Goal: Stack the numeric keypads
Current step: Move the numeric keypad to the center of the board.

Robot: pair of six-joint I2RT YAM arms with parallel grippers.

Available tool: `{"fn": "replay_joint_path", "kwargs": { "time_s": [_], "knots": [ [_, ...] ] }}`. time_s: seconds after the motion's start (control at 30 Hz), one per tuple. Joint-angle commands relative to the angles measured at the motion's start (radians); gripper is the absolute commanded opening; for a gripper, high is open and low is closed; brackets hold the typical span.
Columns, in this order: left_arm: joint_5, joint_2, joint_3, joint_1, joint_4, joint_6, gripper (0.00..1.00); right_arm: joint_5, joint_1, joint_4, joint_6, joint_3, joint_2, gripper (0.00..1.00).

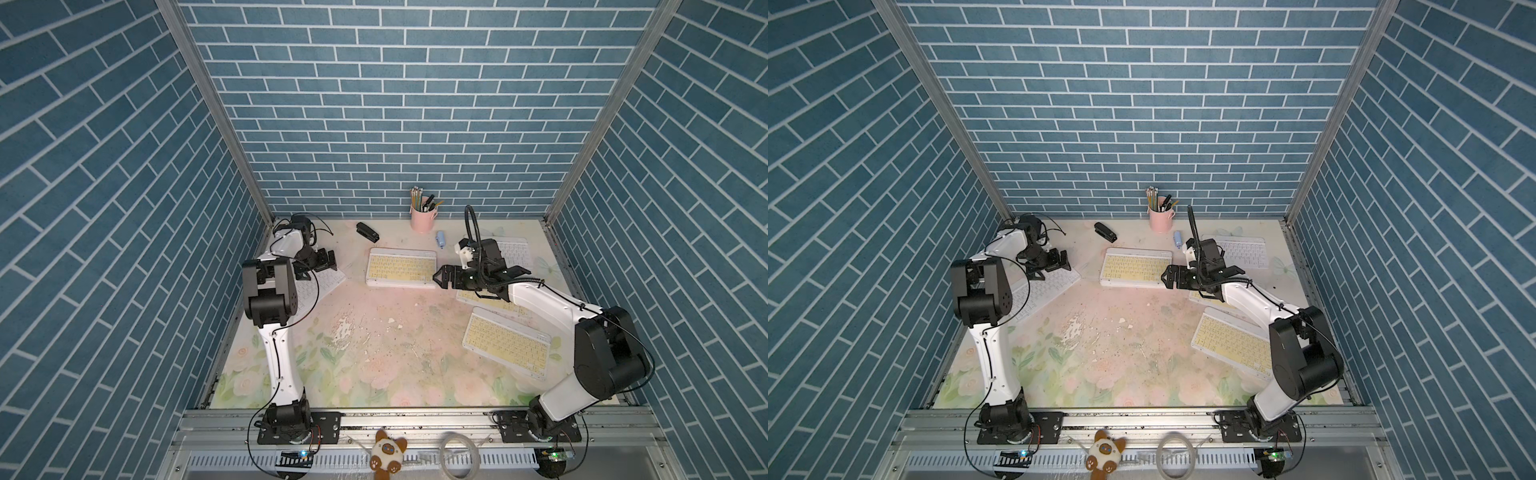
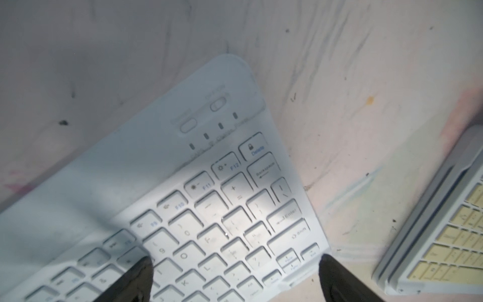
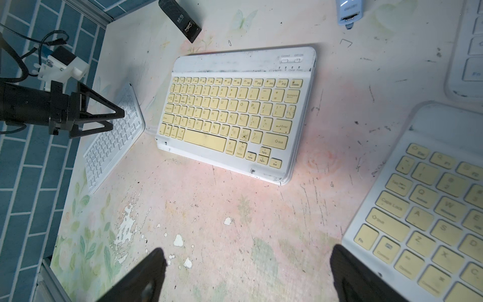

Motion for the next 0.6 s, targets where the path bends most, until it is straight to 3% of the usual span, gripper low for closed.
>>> {"fn": "replay_joint_path", "kwargs": {
  "time_s": [0.0,0.23,0.43,0.57],
  "knots": [
    [0.021,-0.033,-0.003,-0.010,0.002,-0.005,1.00,0.004,-0.005,0.010,0.014,-0.011,-0.039,0.98],
    [-0.065,-0.016,0.184,0.000,-0.057,0.011,1.00,0.011,-0.008,0.004,0.014,-0.026,-0.057,0.98],
    [-0.156,0.198,0.498,0.010,-0.189,0.049,1.00,0.006,-0.010,0.006,0.014,-0.030,-0.054,0.98],
    [-0.190,0.270,0.558,0.006,-0.201,0.088,0.99,0.013,-0.012,0.001,0.010,-0.033,-0.071,0.98]
  ]
}}
